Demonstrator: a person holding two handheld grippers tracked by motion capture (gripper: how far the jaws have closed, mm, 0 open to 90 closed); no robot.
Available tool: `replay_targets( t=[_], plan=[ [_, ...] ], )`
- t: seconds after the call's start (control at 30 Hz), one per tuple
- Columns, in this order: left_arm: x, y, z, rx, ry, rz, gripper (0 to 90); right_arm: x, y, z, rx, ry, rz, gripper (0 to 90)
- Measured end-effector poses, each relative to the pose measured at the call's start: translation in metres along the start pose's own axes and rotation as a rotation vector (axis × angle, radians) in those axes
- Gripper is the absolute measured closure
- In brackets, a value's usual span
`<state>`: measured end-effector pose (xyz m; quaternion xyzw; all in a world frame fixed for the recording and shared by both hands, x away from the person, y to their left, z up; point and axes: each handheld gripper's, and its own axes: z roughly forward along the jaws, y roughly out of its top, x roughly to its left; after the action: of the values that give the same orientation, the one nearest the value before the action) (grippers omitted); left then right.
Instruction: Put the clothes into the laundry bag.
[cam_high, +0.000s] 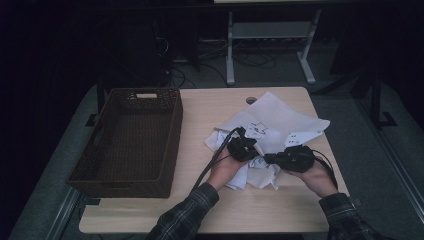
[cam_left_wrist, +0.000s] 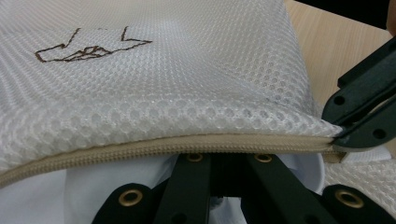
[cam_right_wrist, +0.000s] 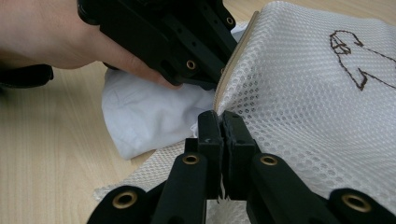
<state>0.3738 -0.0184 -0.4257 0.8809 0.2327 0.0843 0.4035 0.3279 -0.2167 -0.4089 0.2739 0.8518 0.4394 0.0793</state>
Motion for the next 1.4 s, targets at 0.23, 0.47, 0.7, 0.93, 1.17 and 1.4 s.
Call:
replay_targets(
  t=[0.23,0.47,0.7,0.93,1.17,1.4],
  plan=[
    [-0.001,-0.008,-0.017,-0.022,0.004,0.004,80.1,-0.001,-0.001,0.0,0.008,0.004,0.0,86.6],
    [0.002,-0.016,-0.052,-0.002,0.006,0.0,64.9,0.0,-0.003,0.005,0.024,0.013,-0.004,86.6],
    [0.022,-0.023,-0.09,0.0,0.08,-0.04,57.0,0.0,-0.005,0.01,0.049,0.012,-0.003,86.5],
    [0.06,-0.027,-0.09,0.022,0.186,-0.151,53.7,-0.001,-0.006,0.014,0.064,0.013,-0.007,86.5],
    [0.1,-0.036,-0.068,0.049,0.283,-0.238,53.2,-0.002,-0.006,0.013,0.06,0.016,-0.005,86.4],
    [0.128,-0.051,-0.049,0.117,0.319,-0.297,54.6,-0.003,-0.007,0.012,0.058,0.02,-0.002,86.5]
  ],
)
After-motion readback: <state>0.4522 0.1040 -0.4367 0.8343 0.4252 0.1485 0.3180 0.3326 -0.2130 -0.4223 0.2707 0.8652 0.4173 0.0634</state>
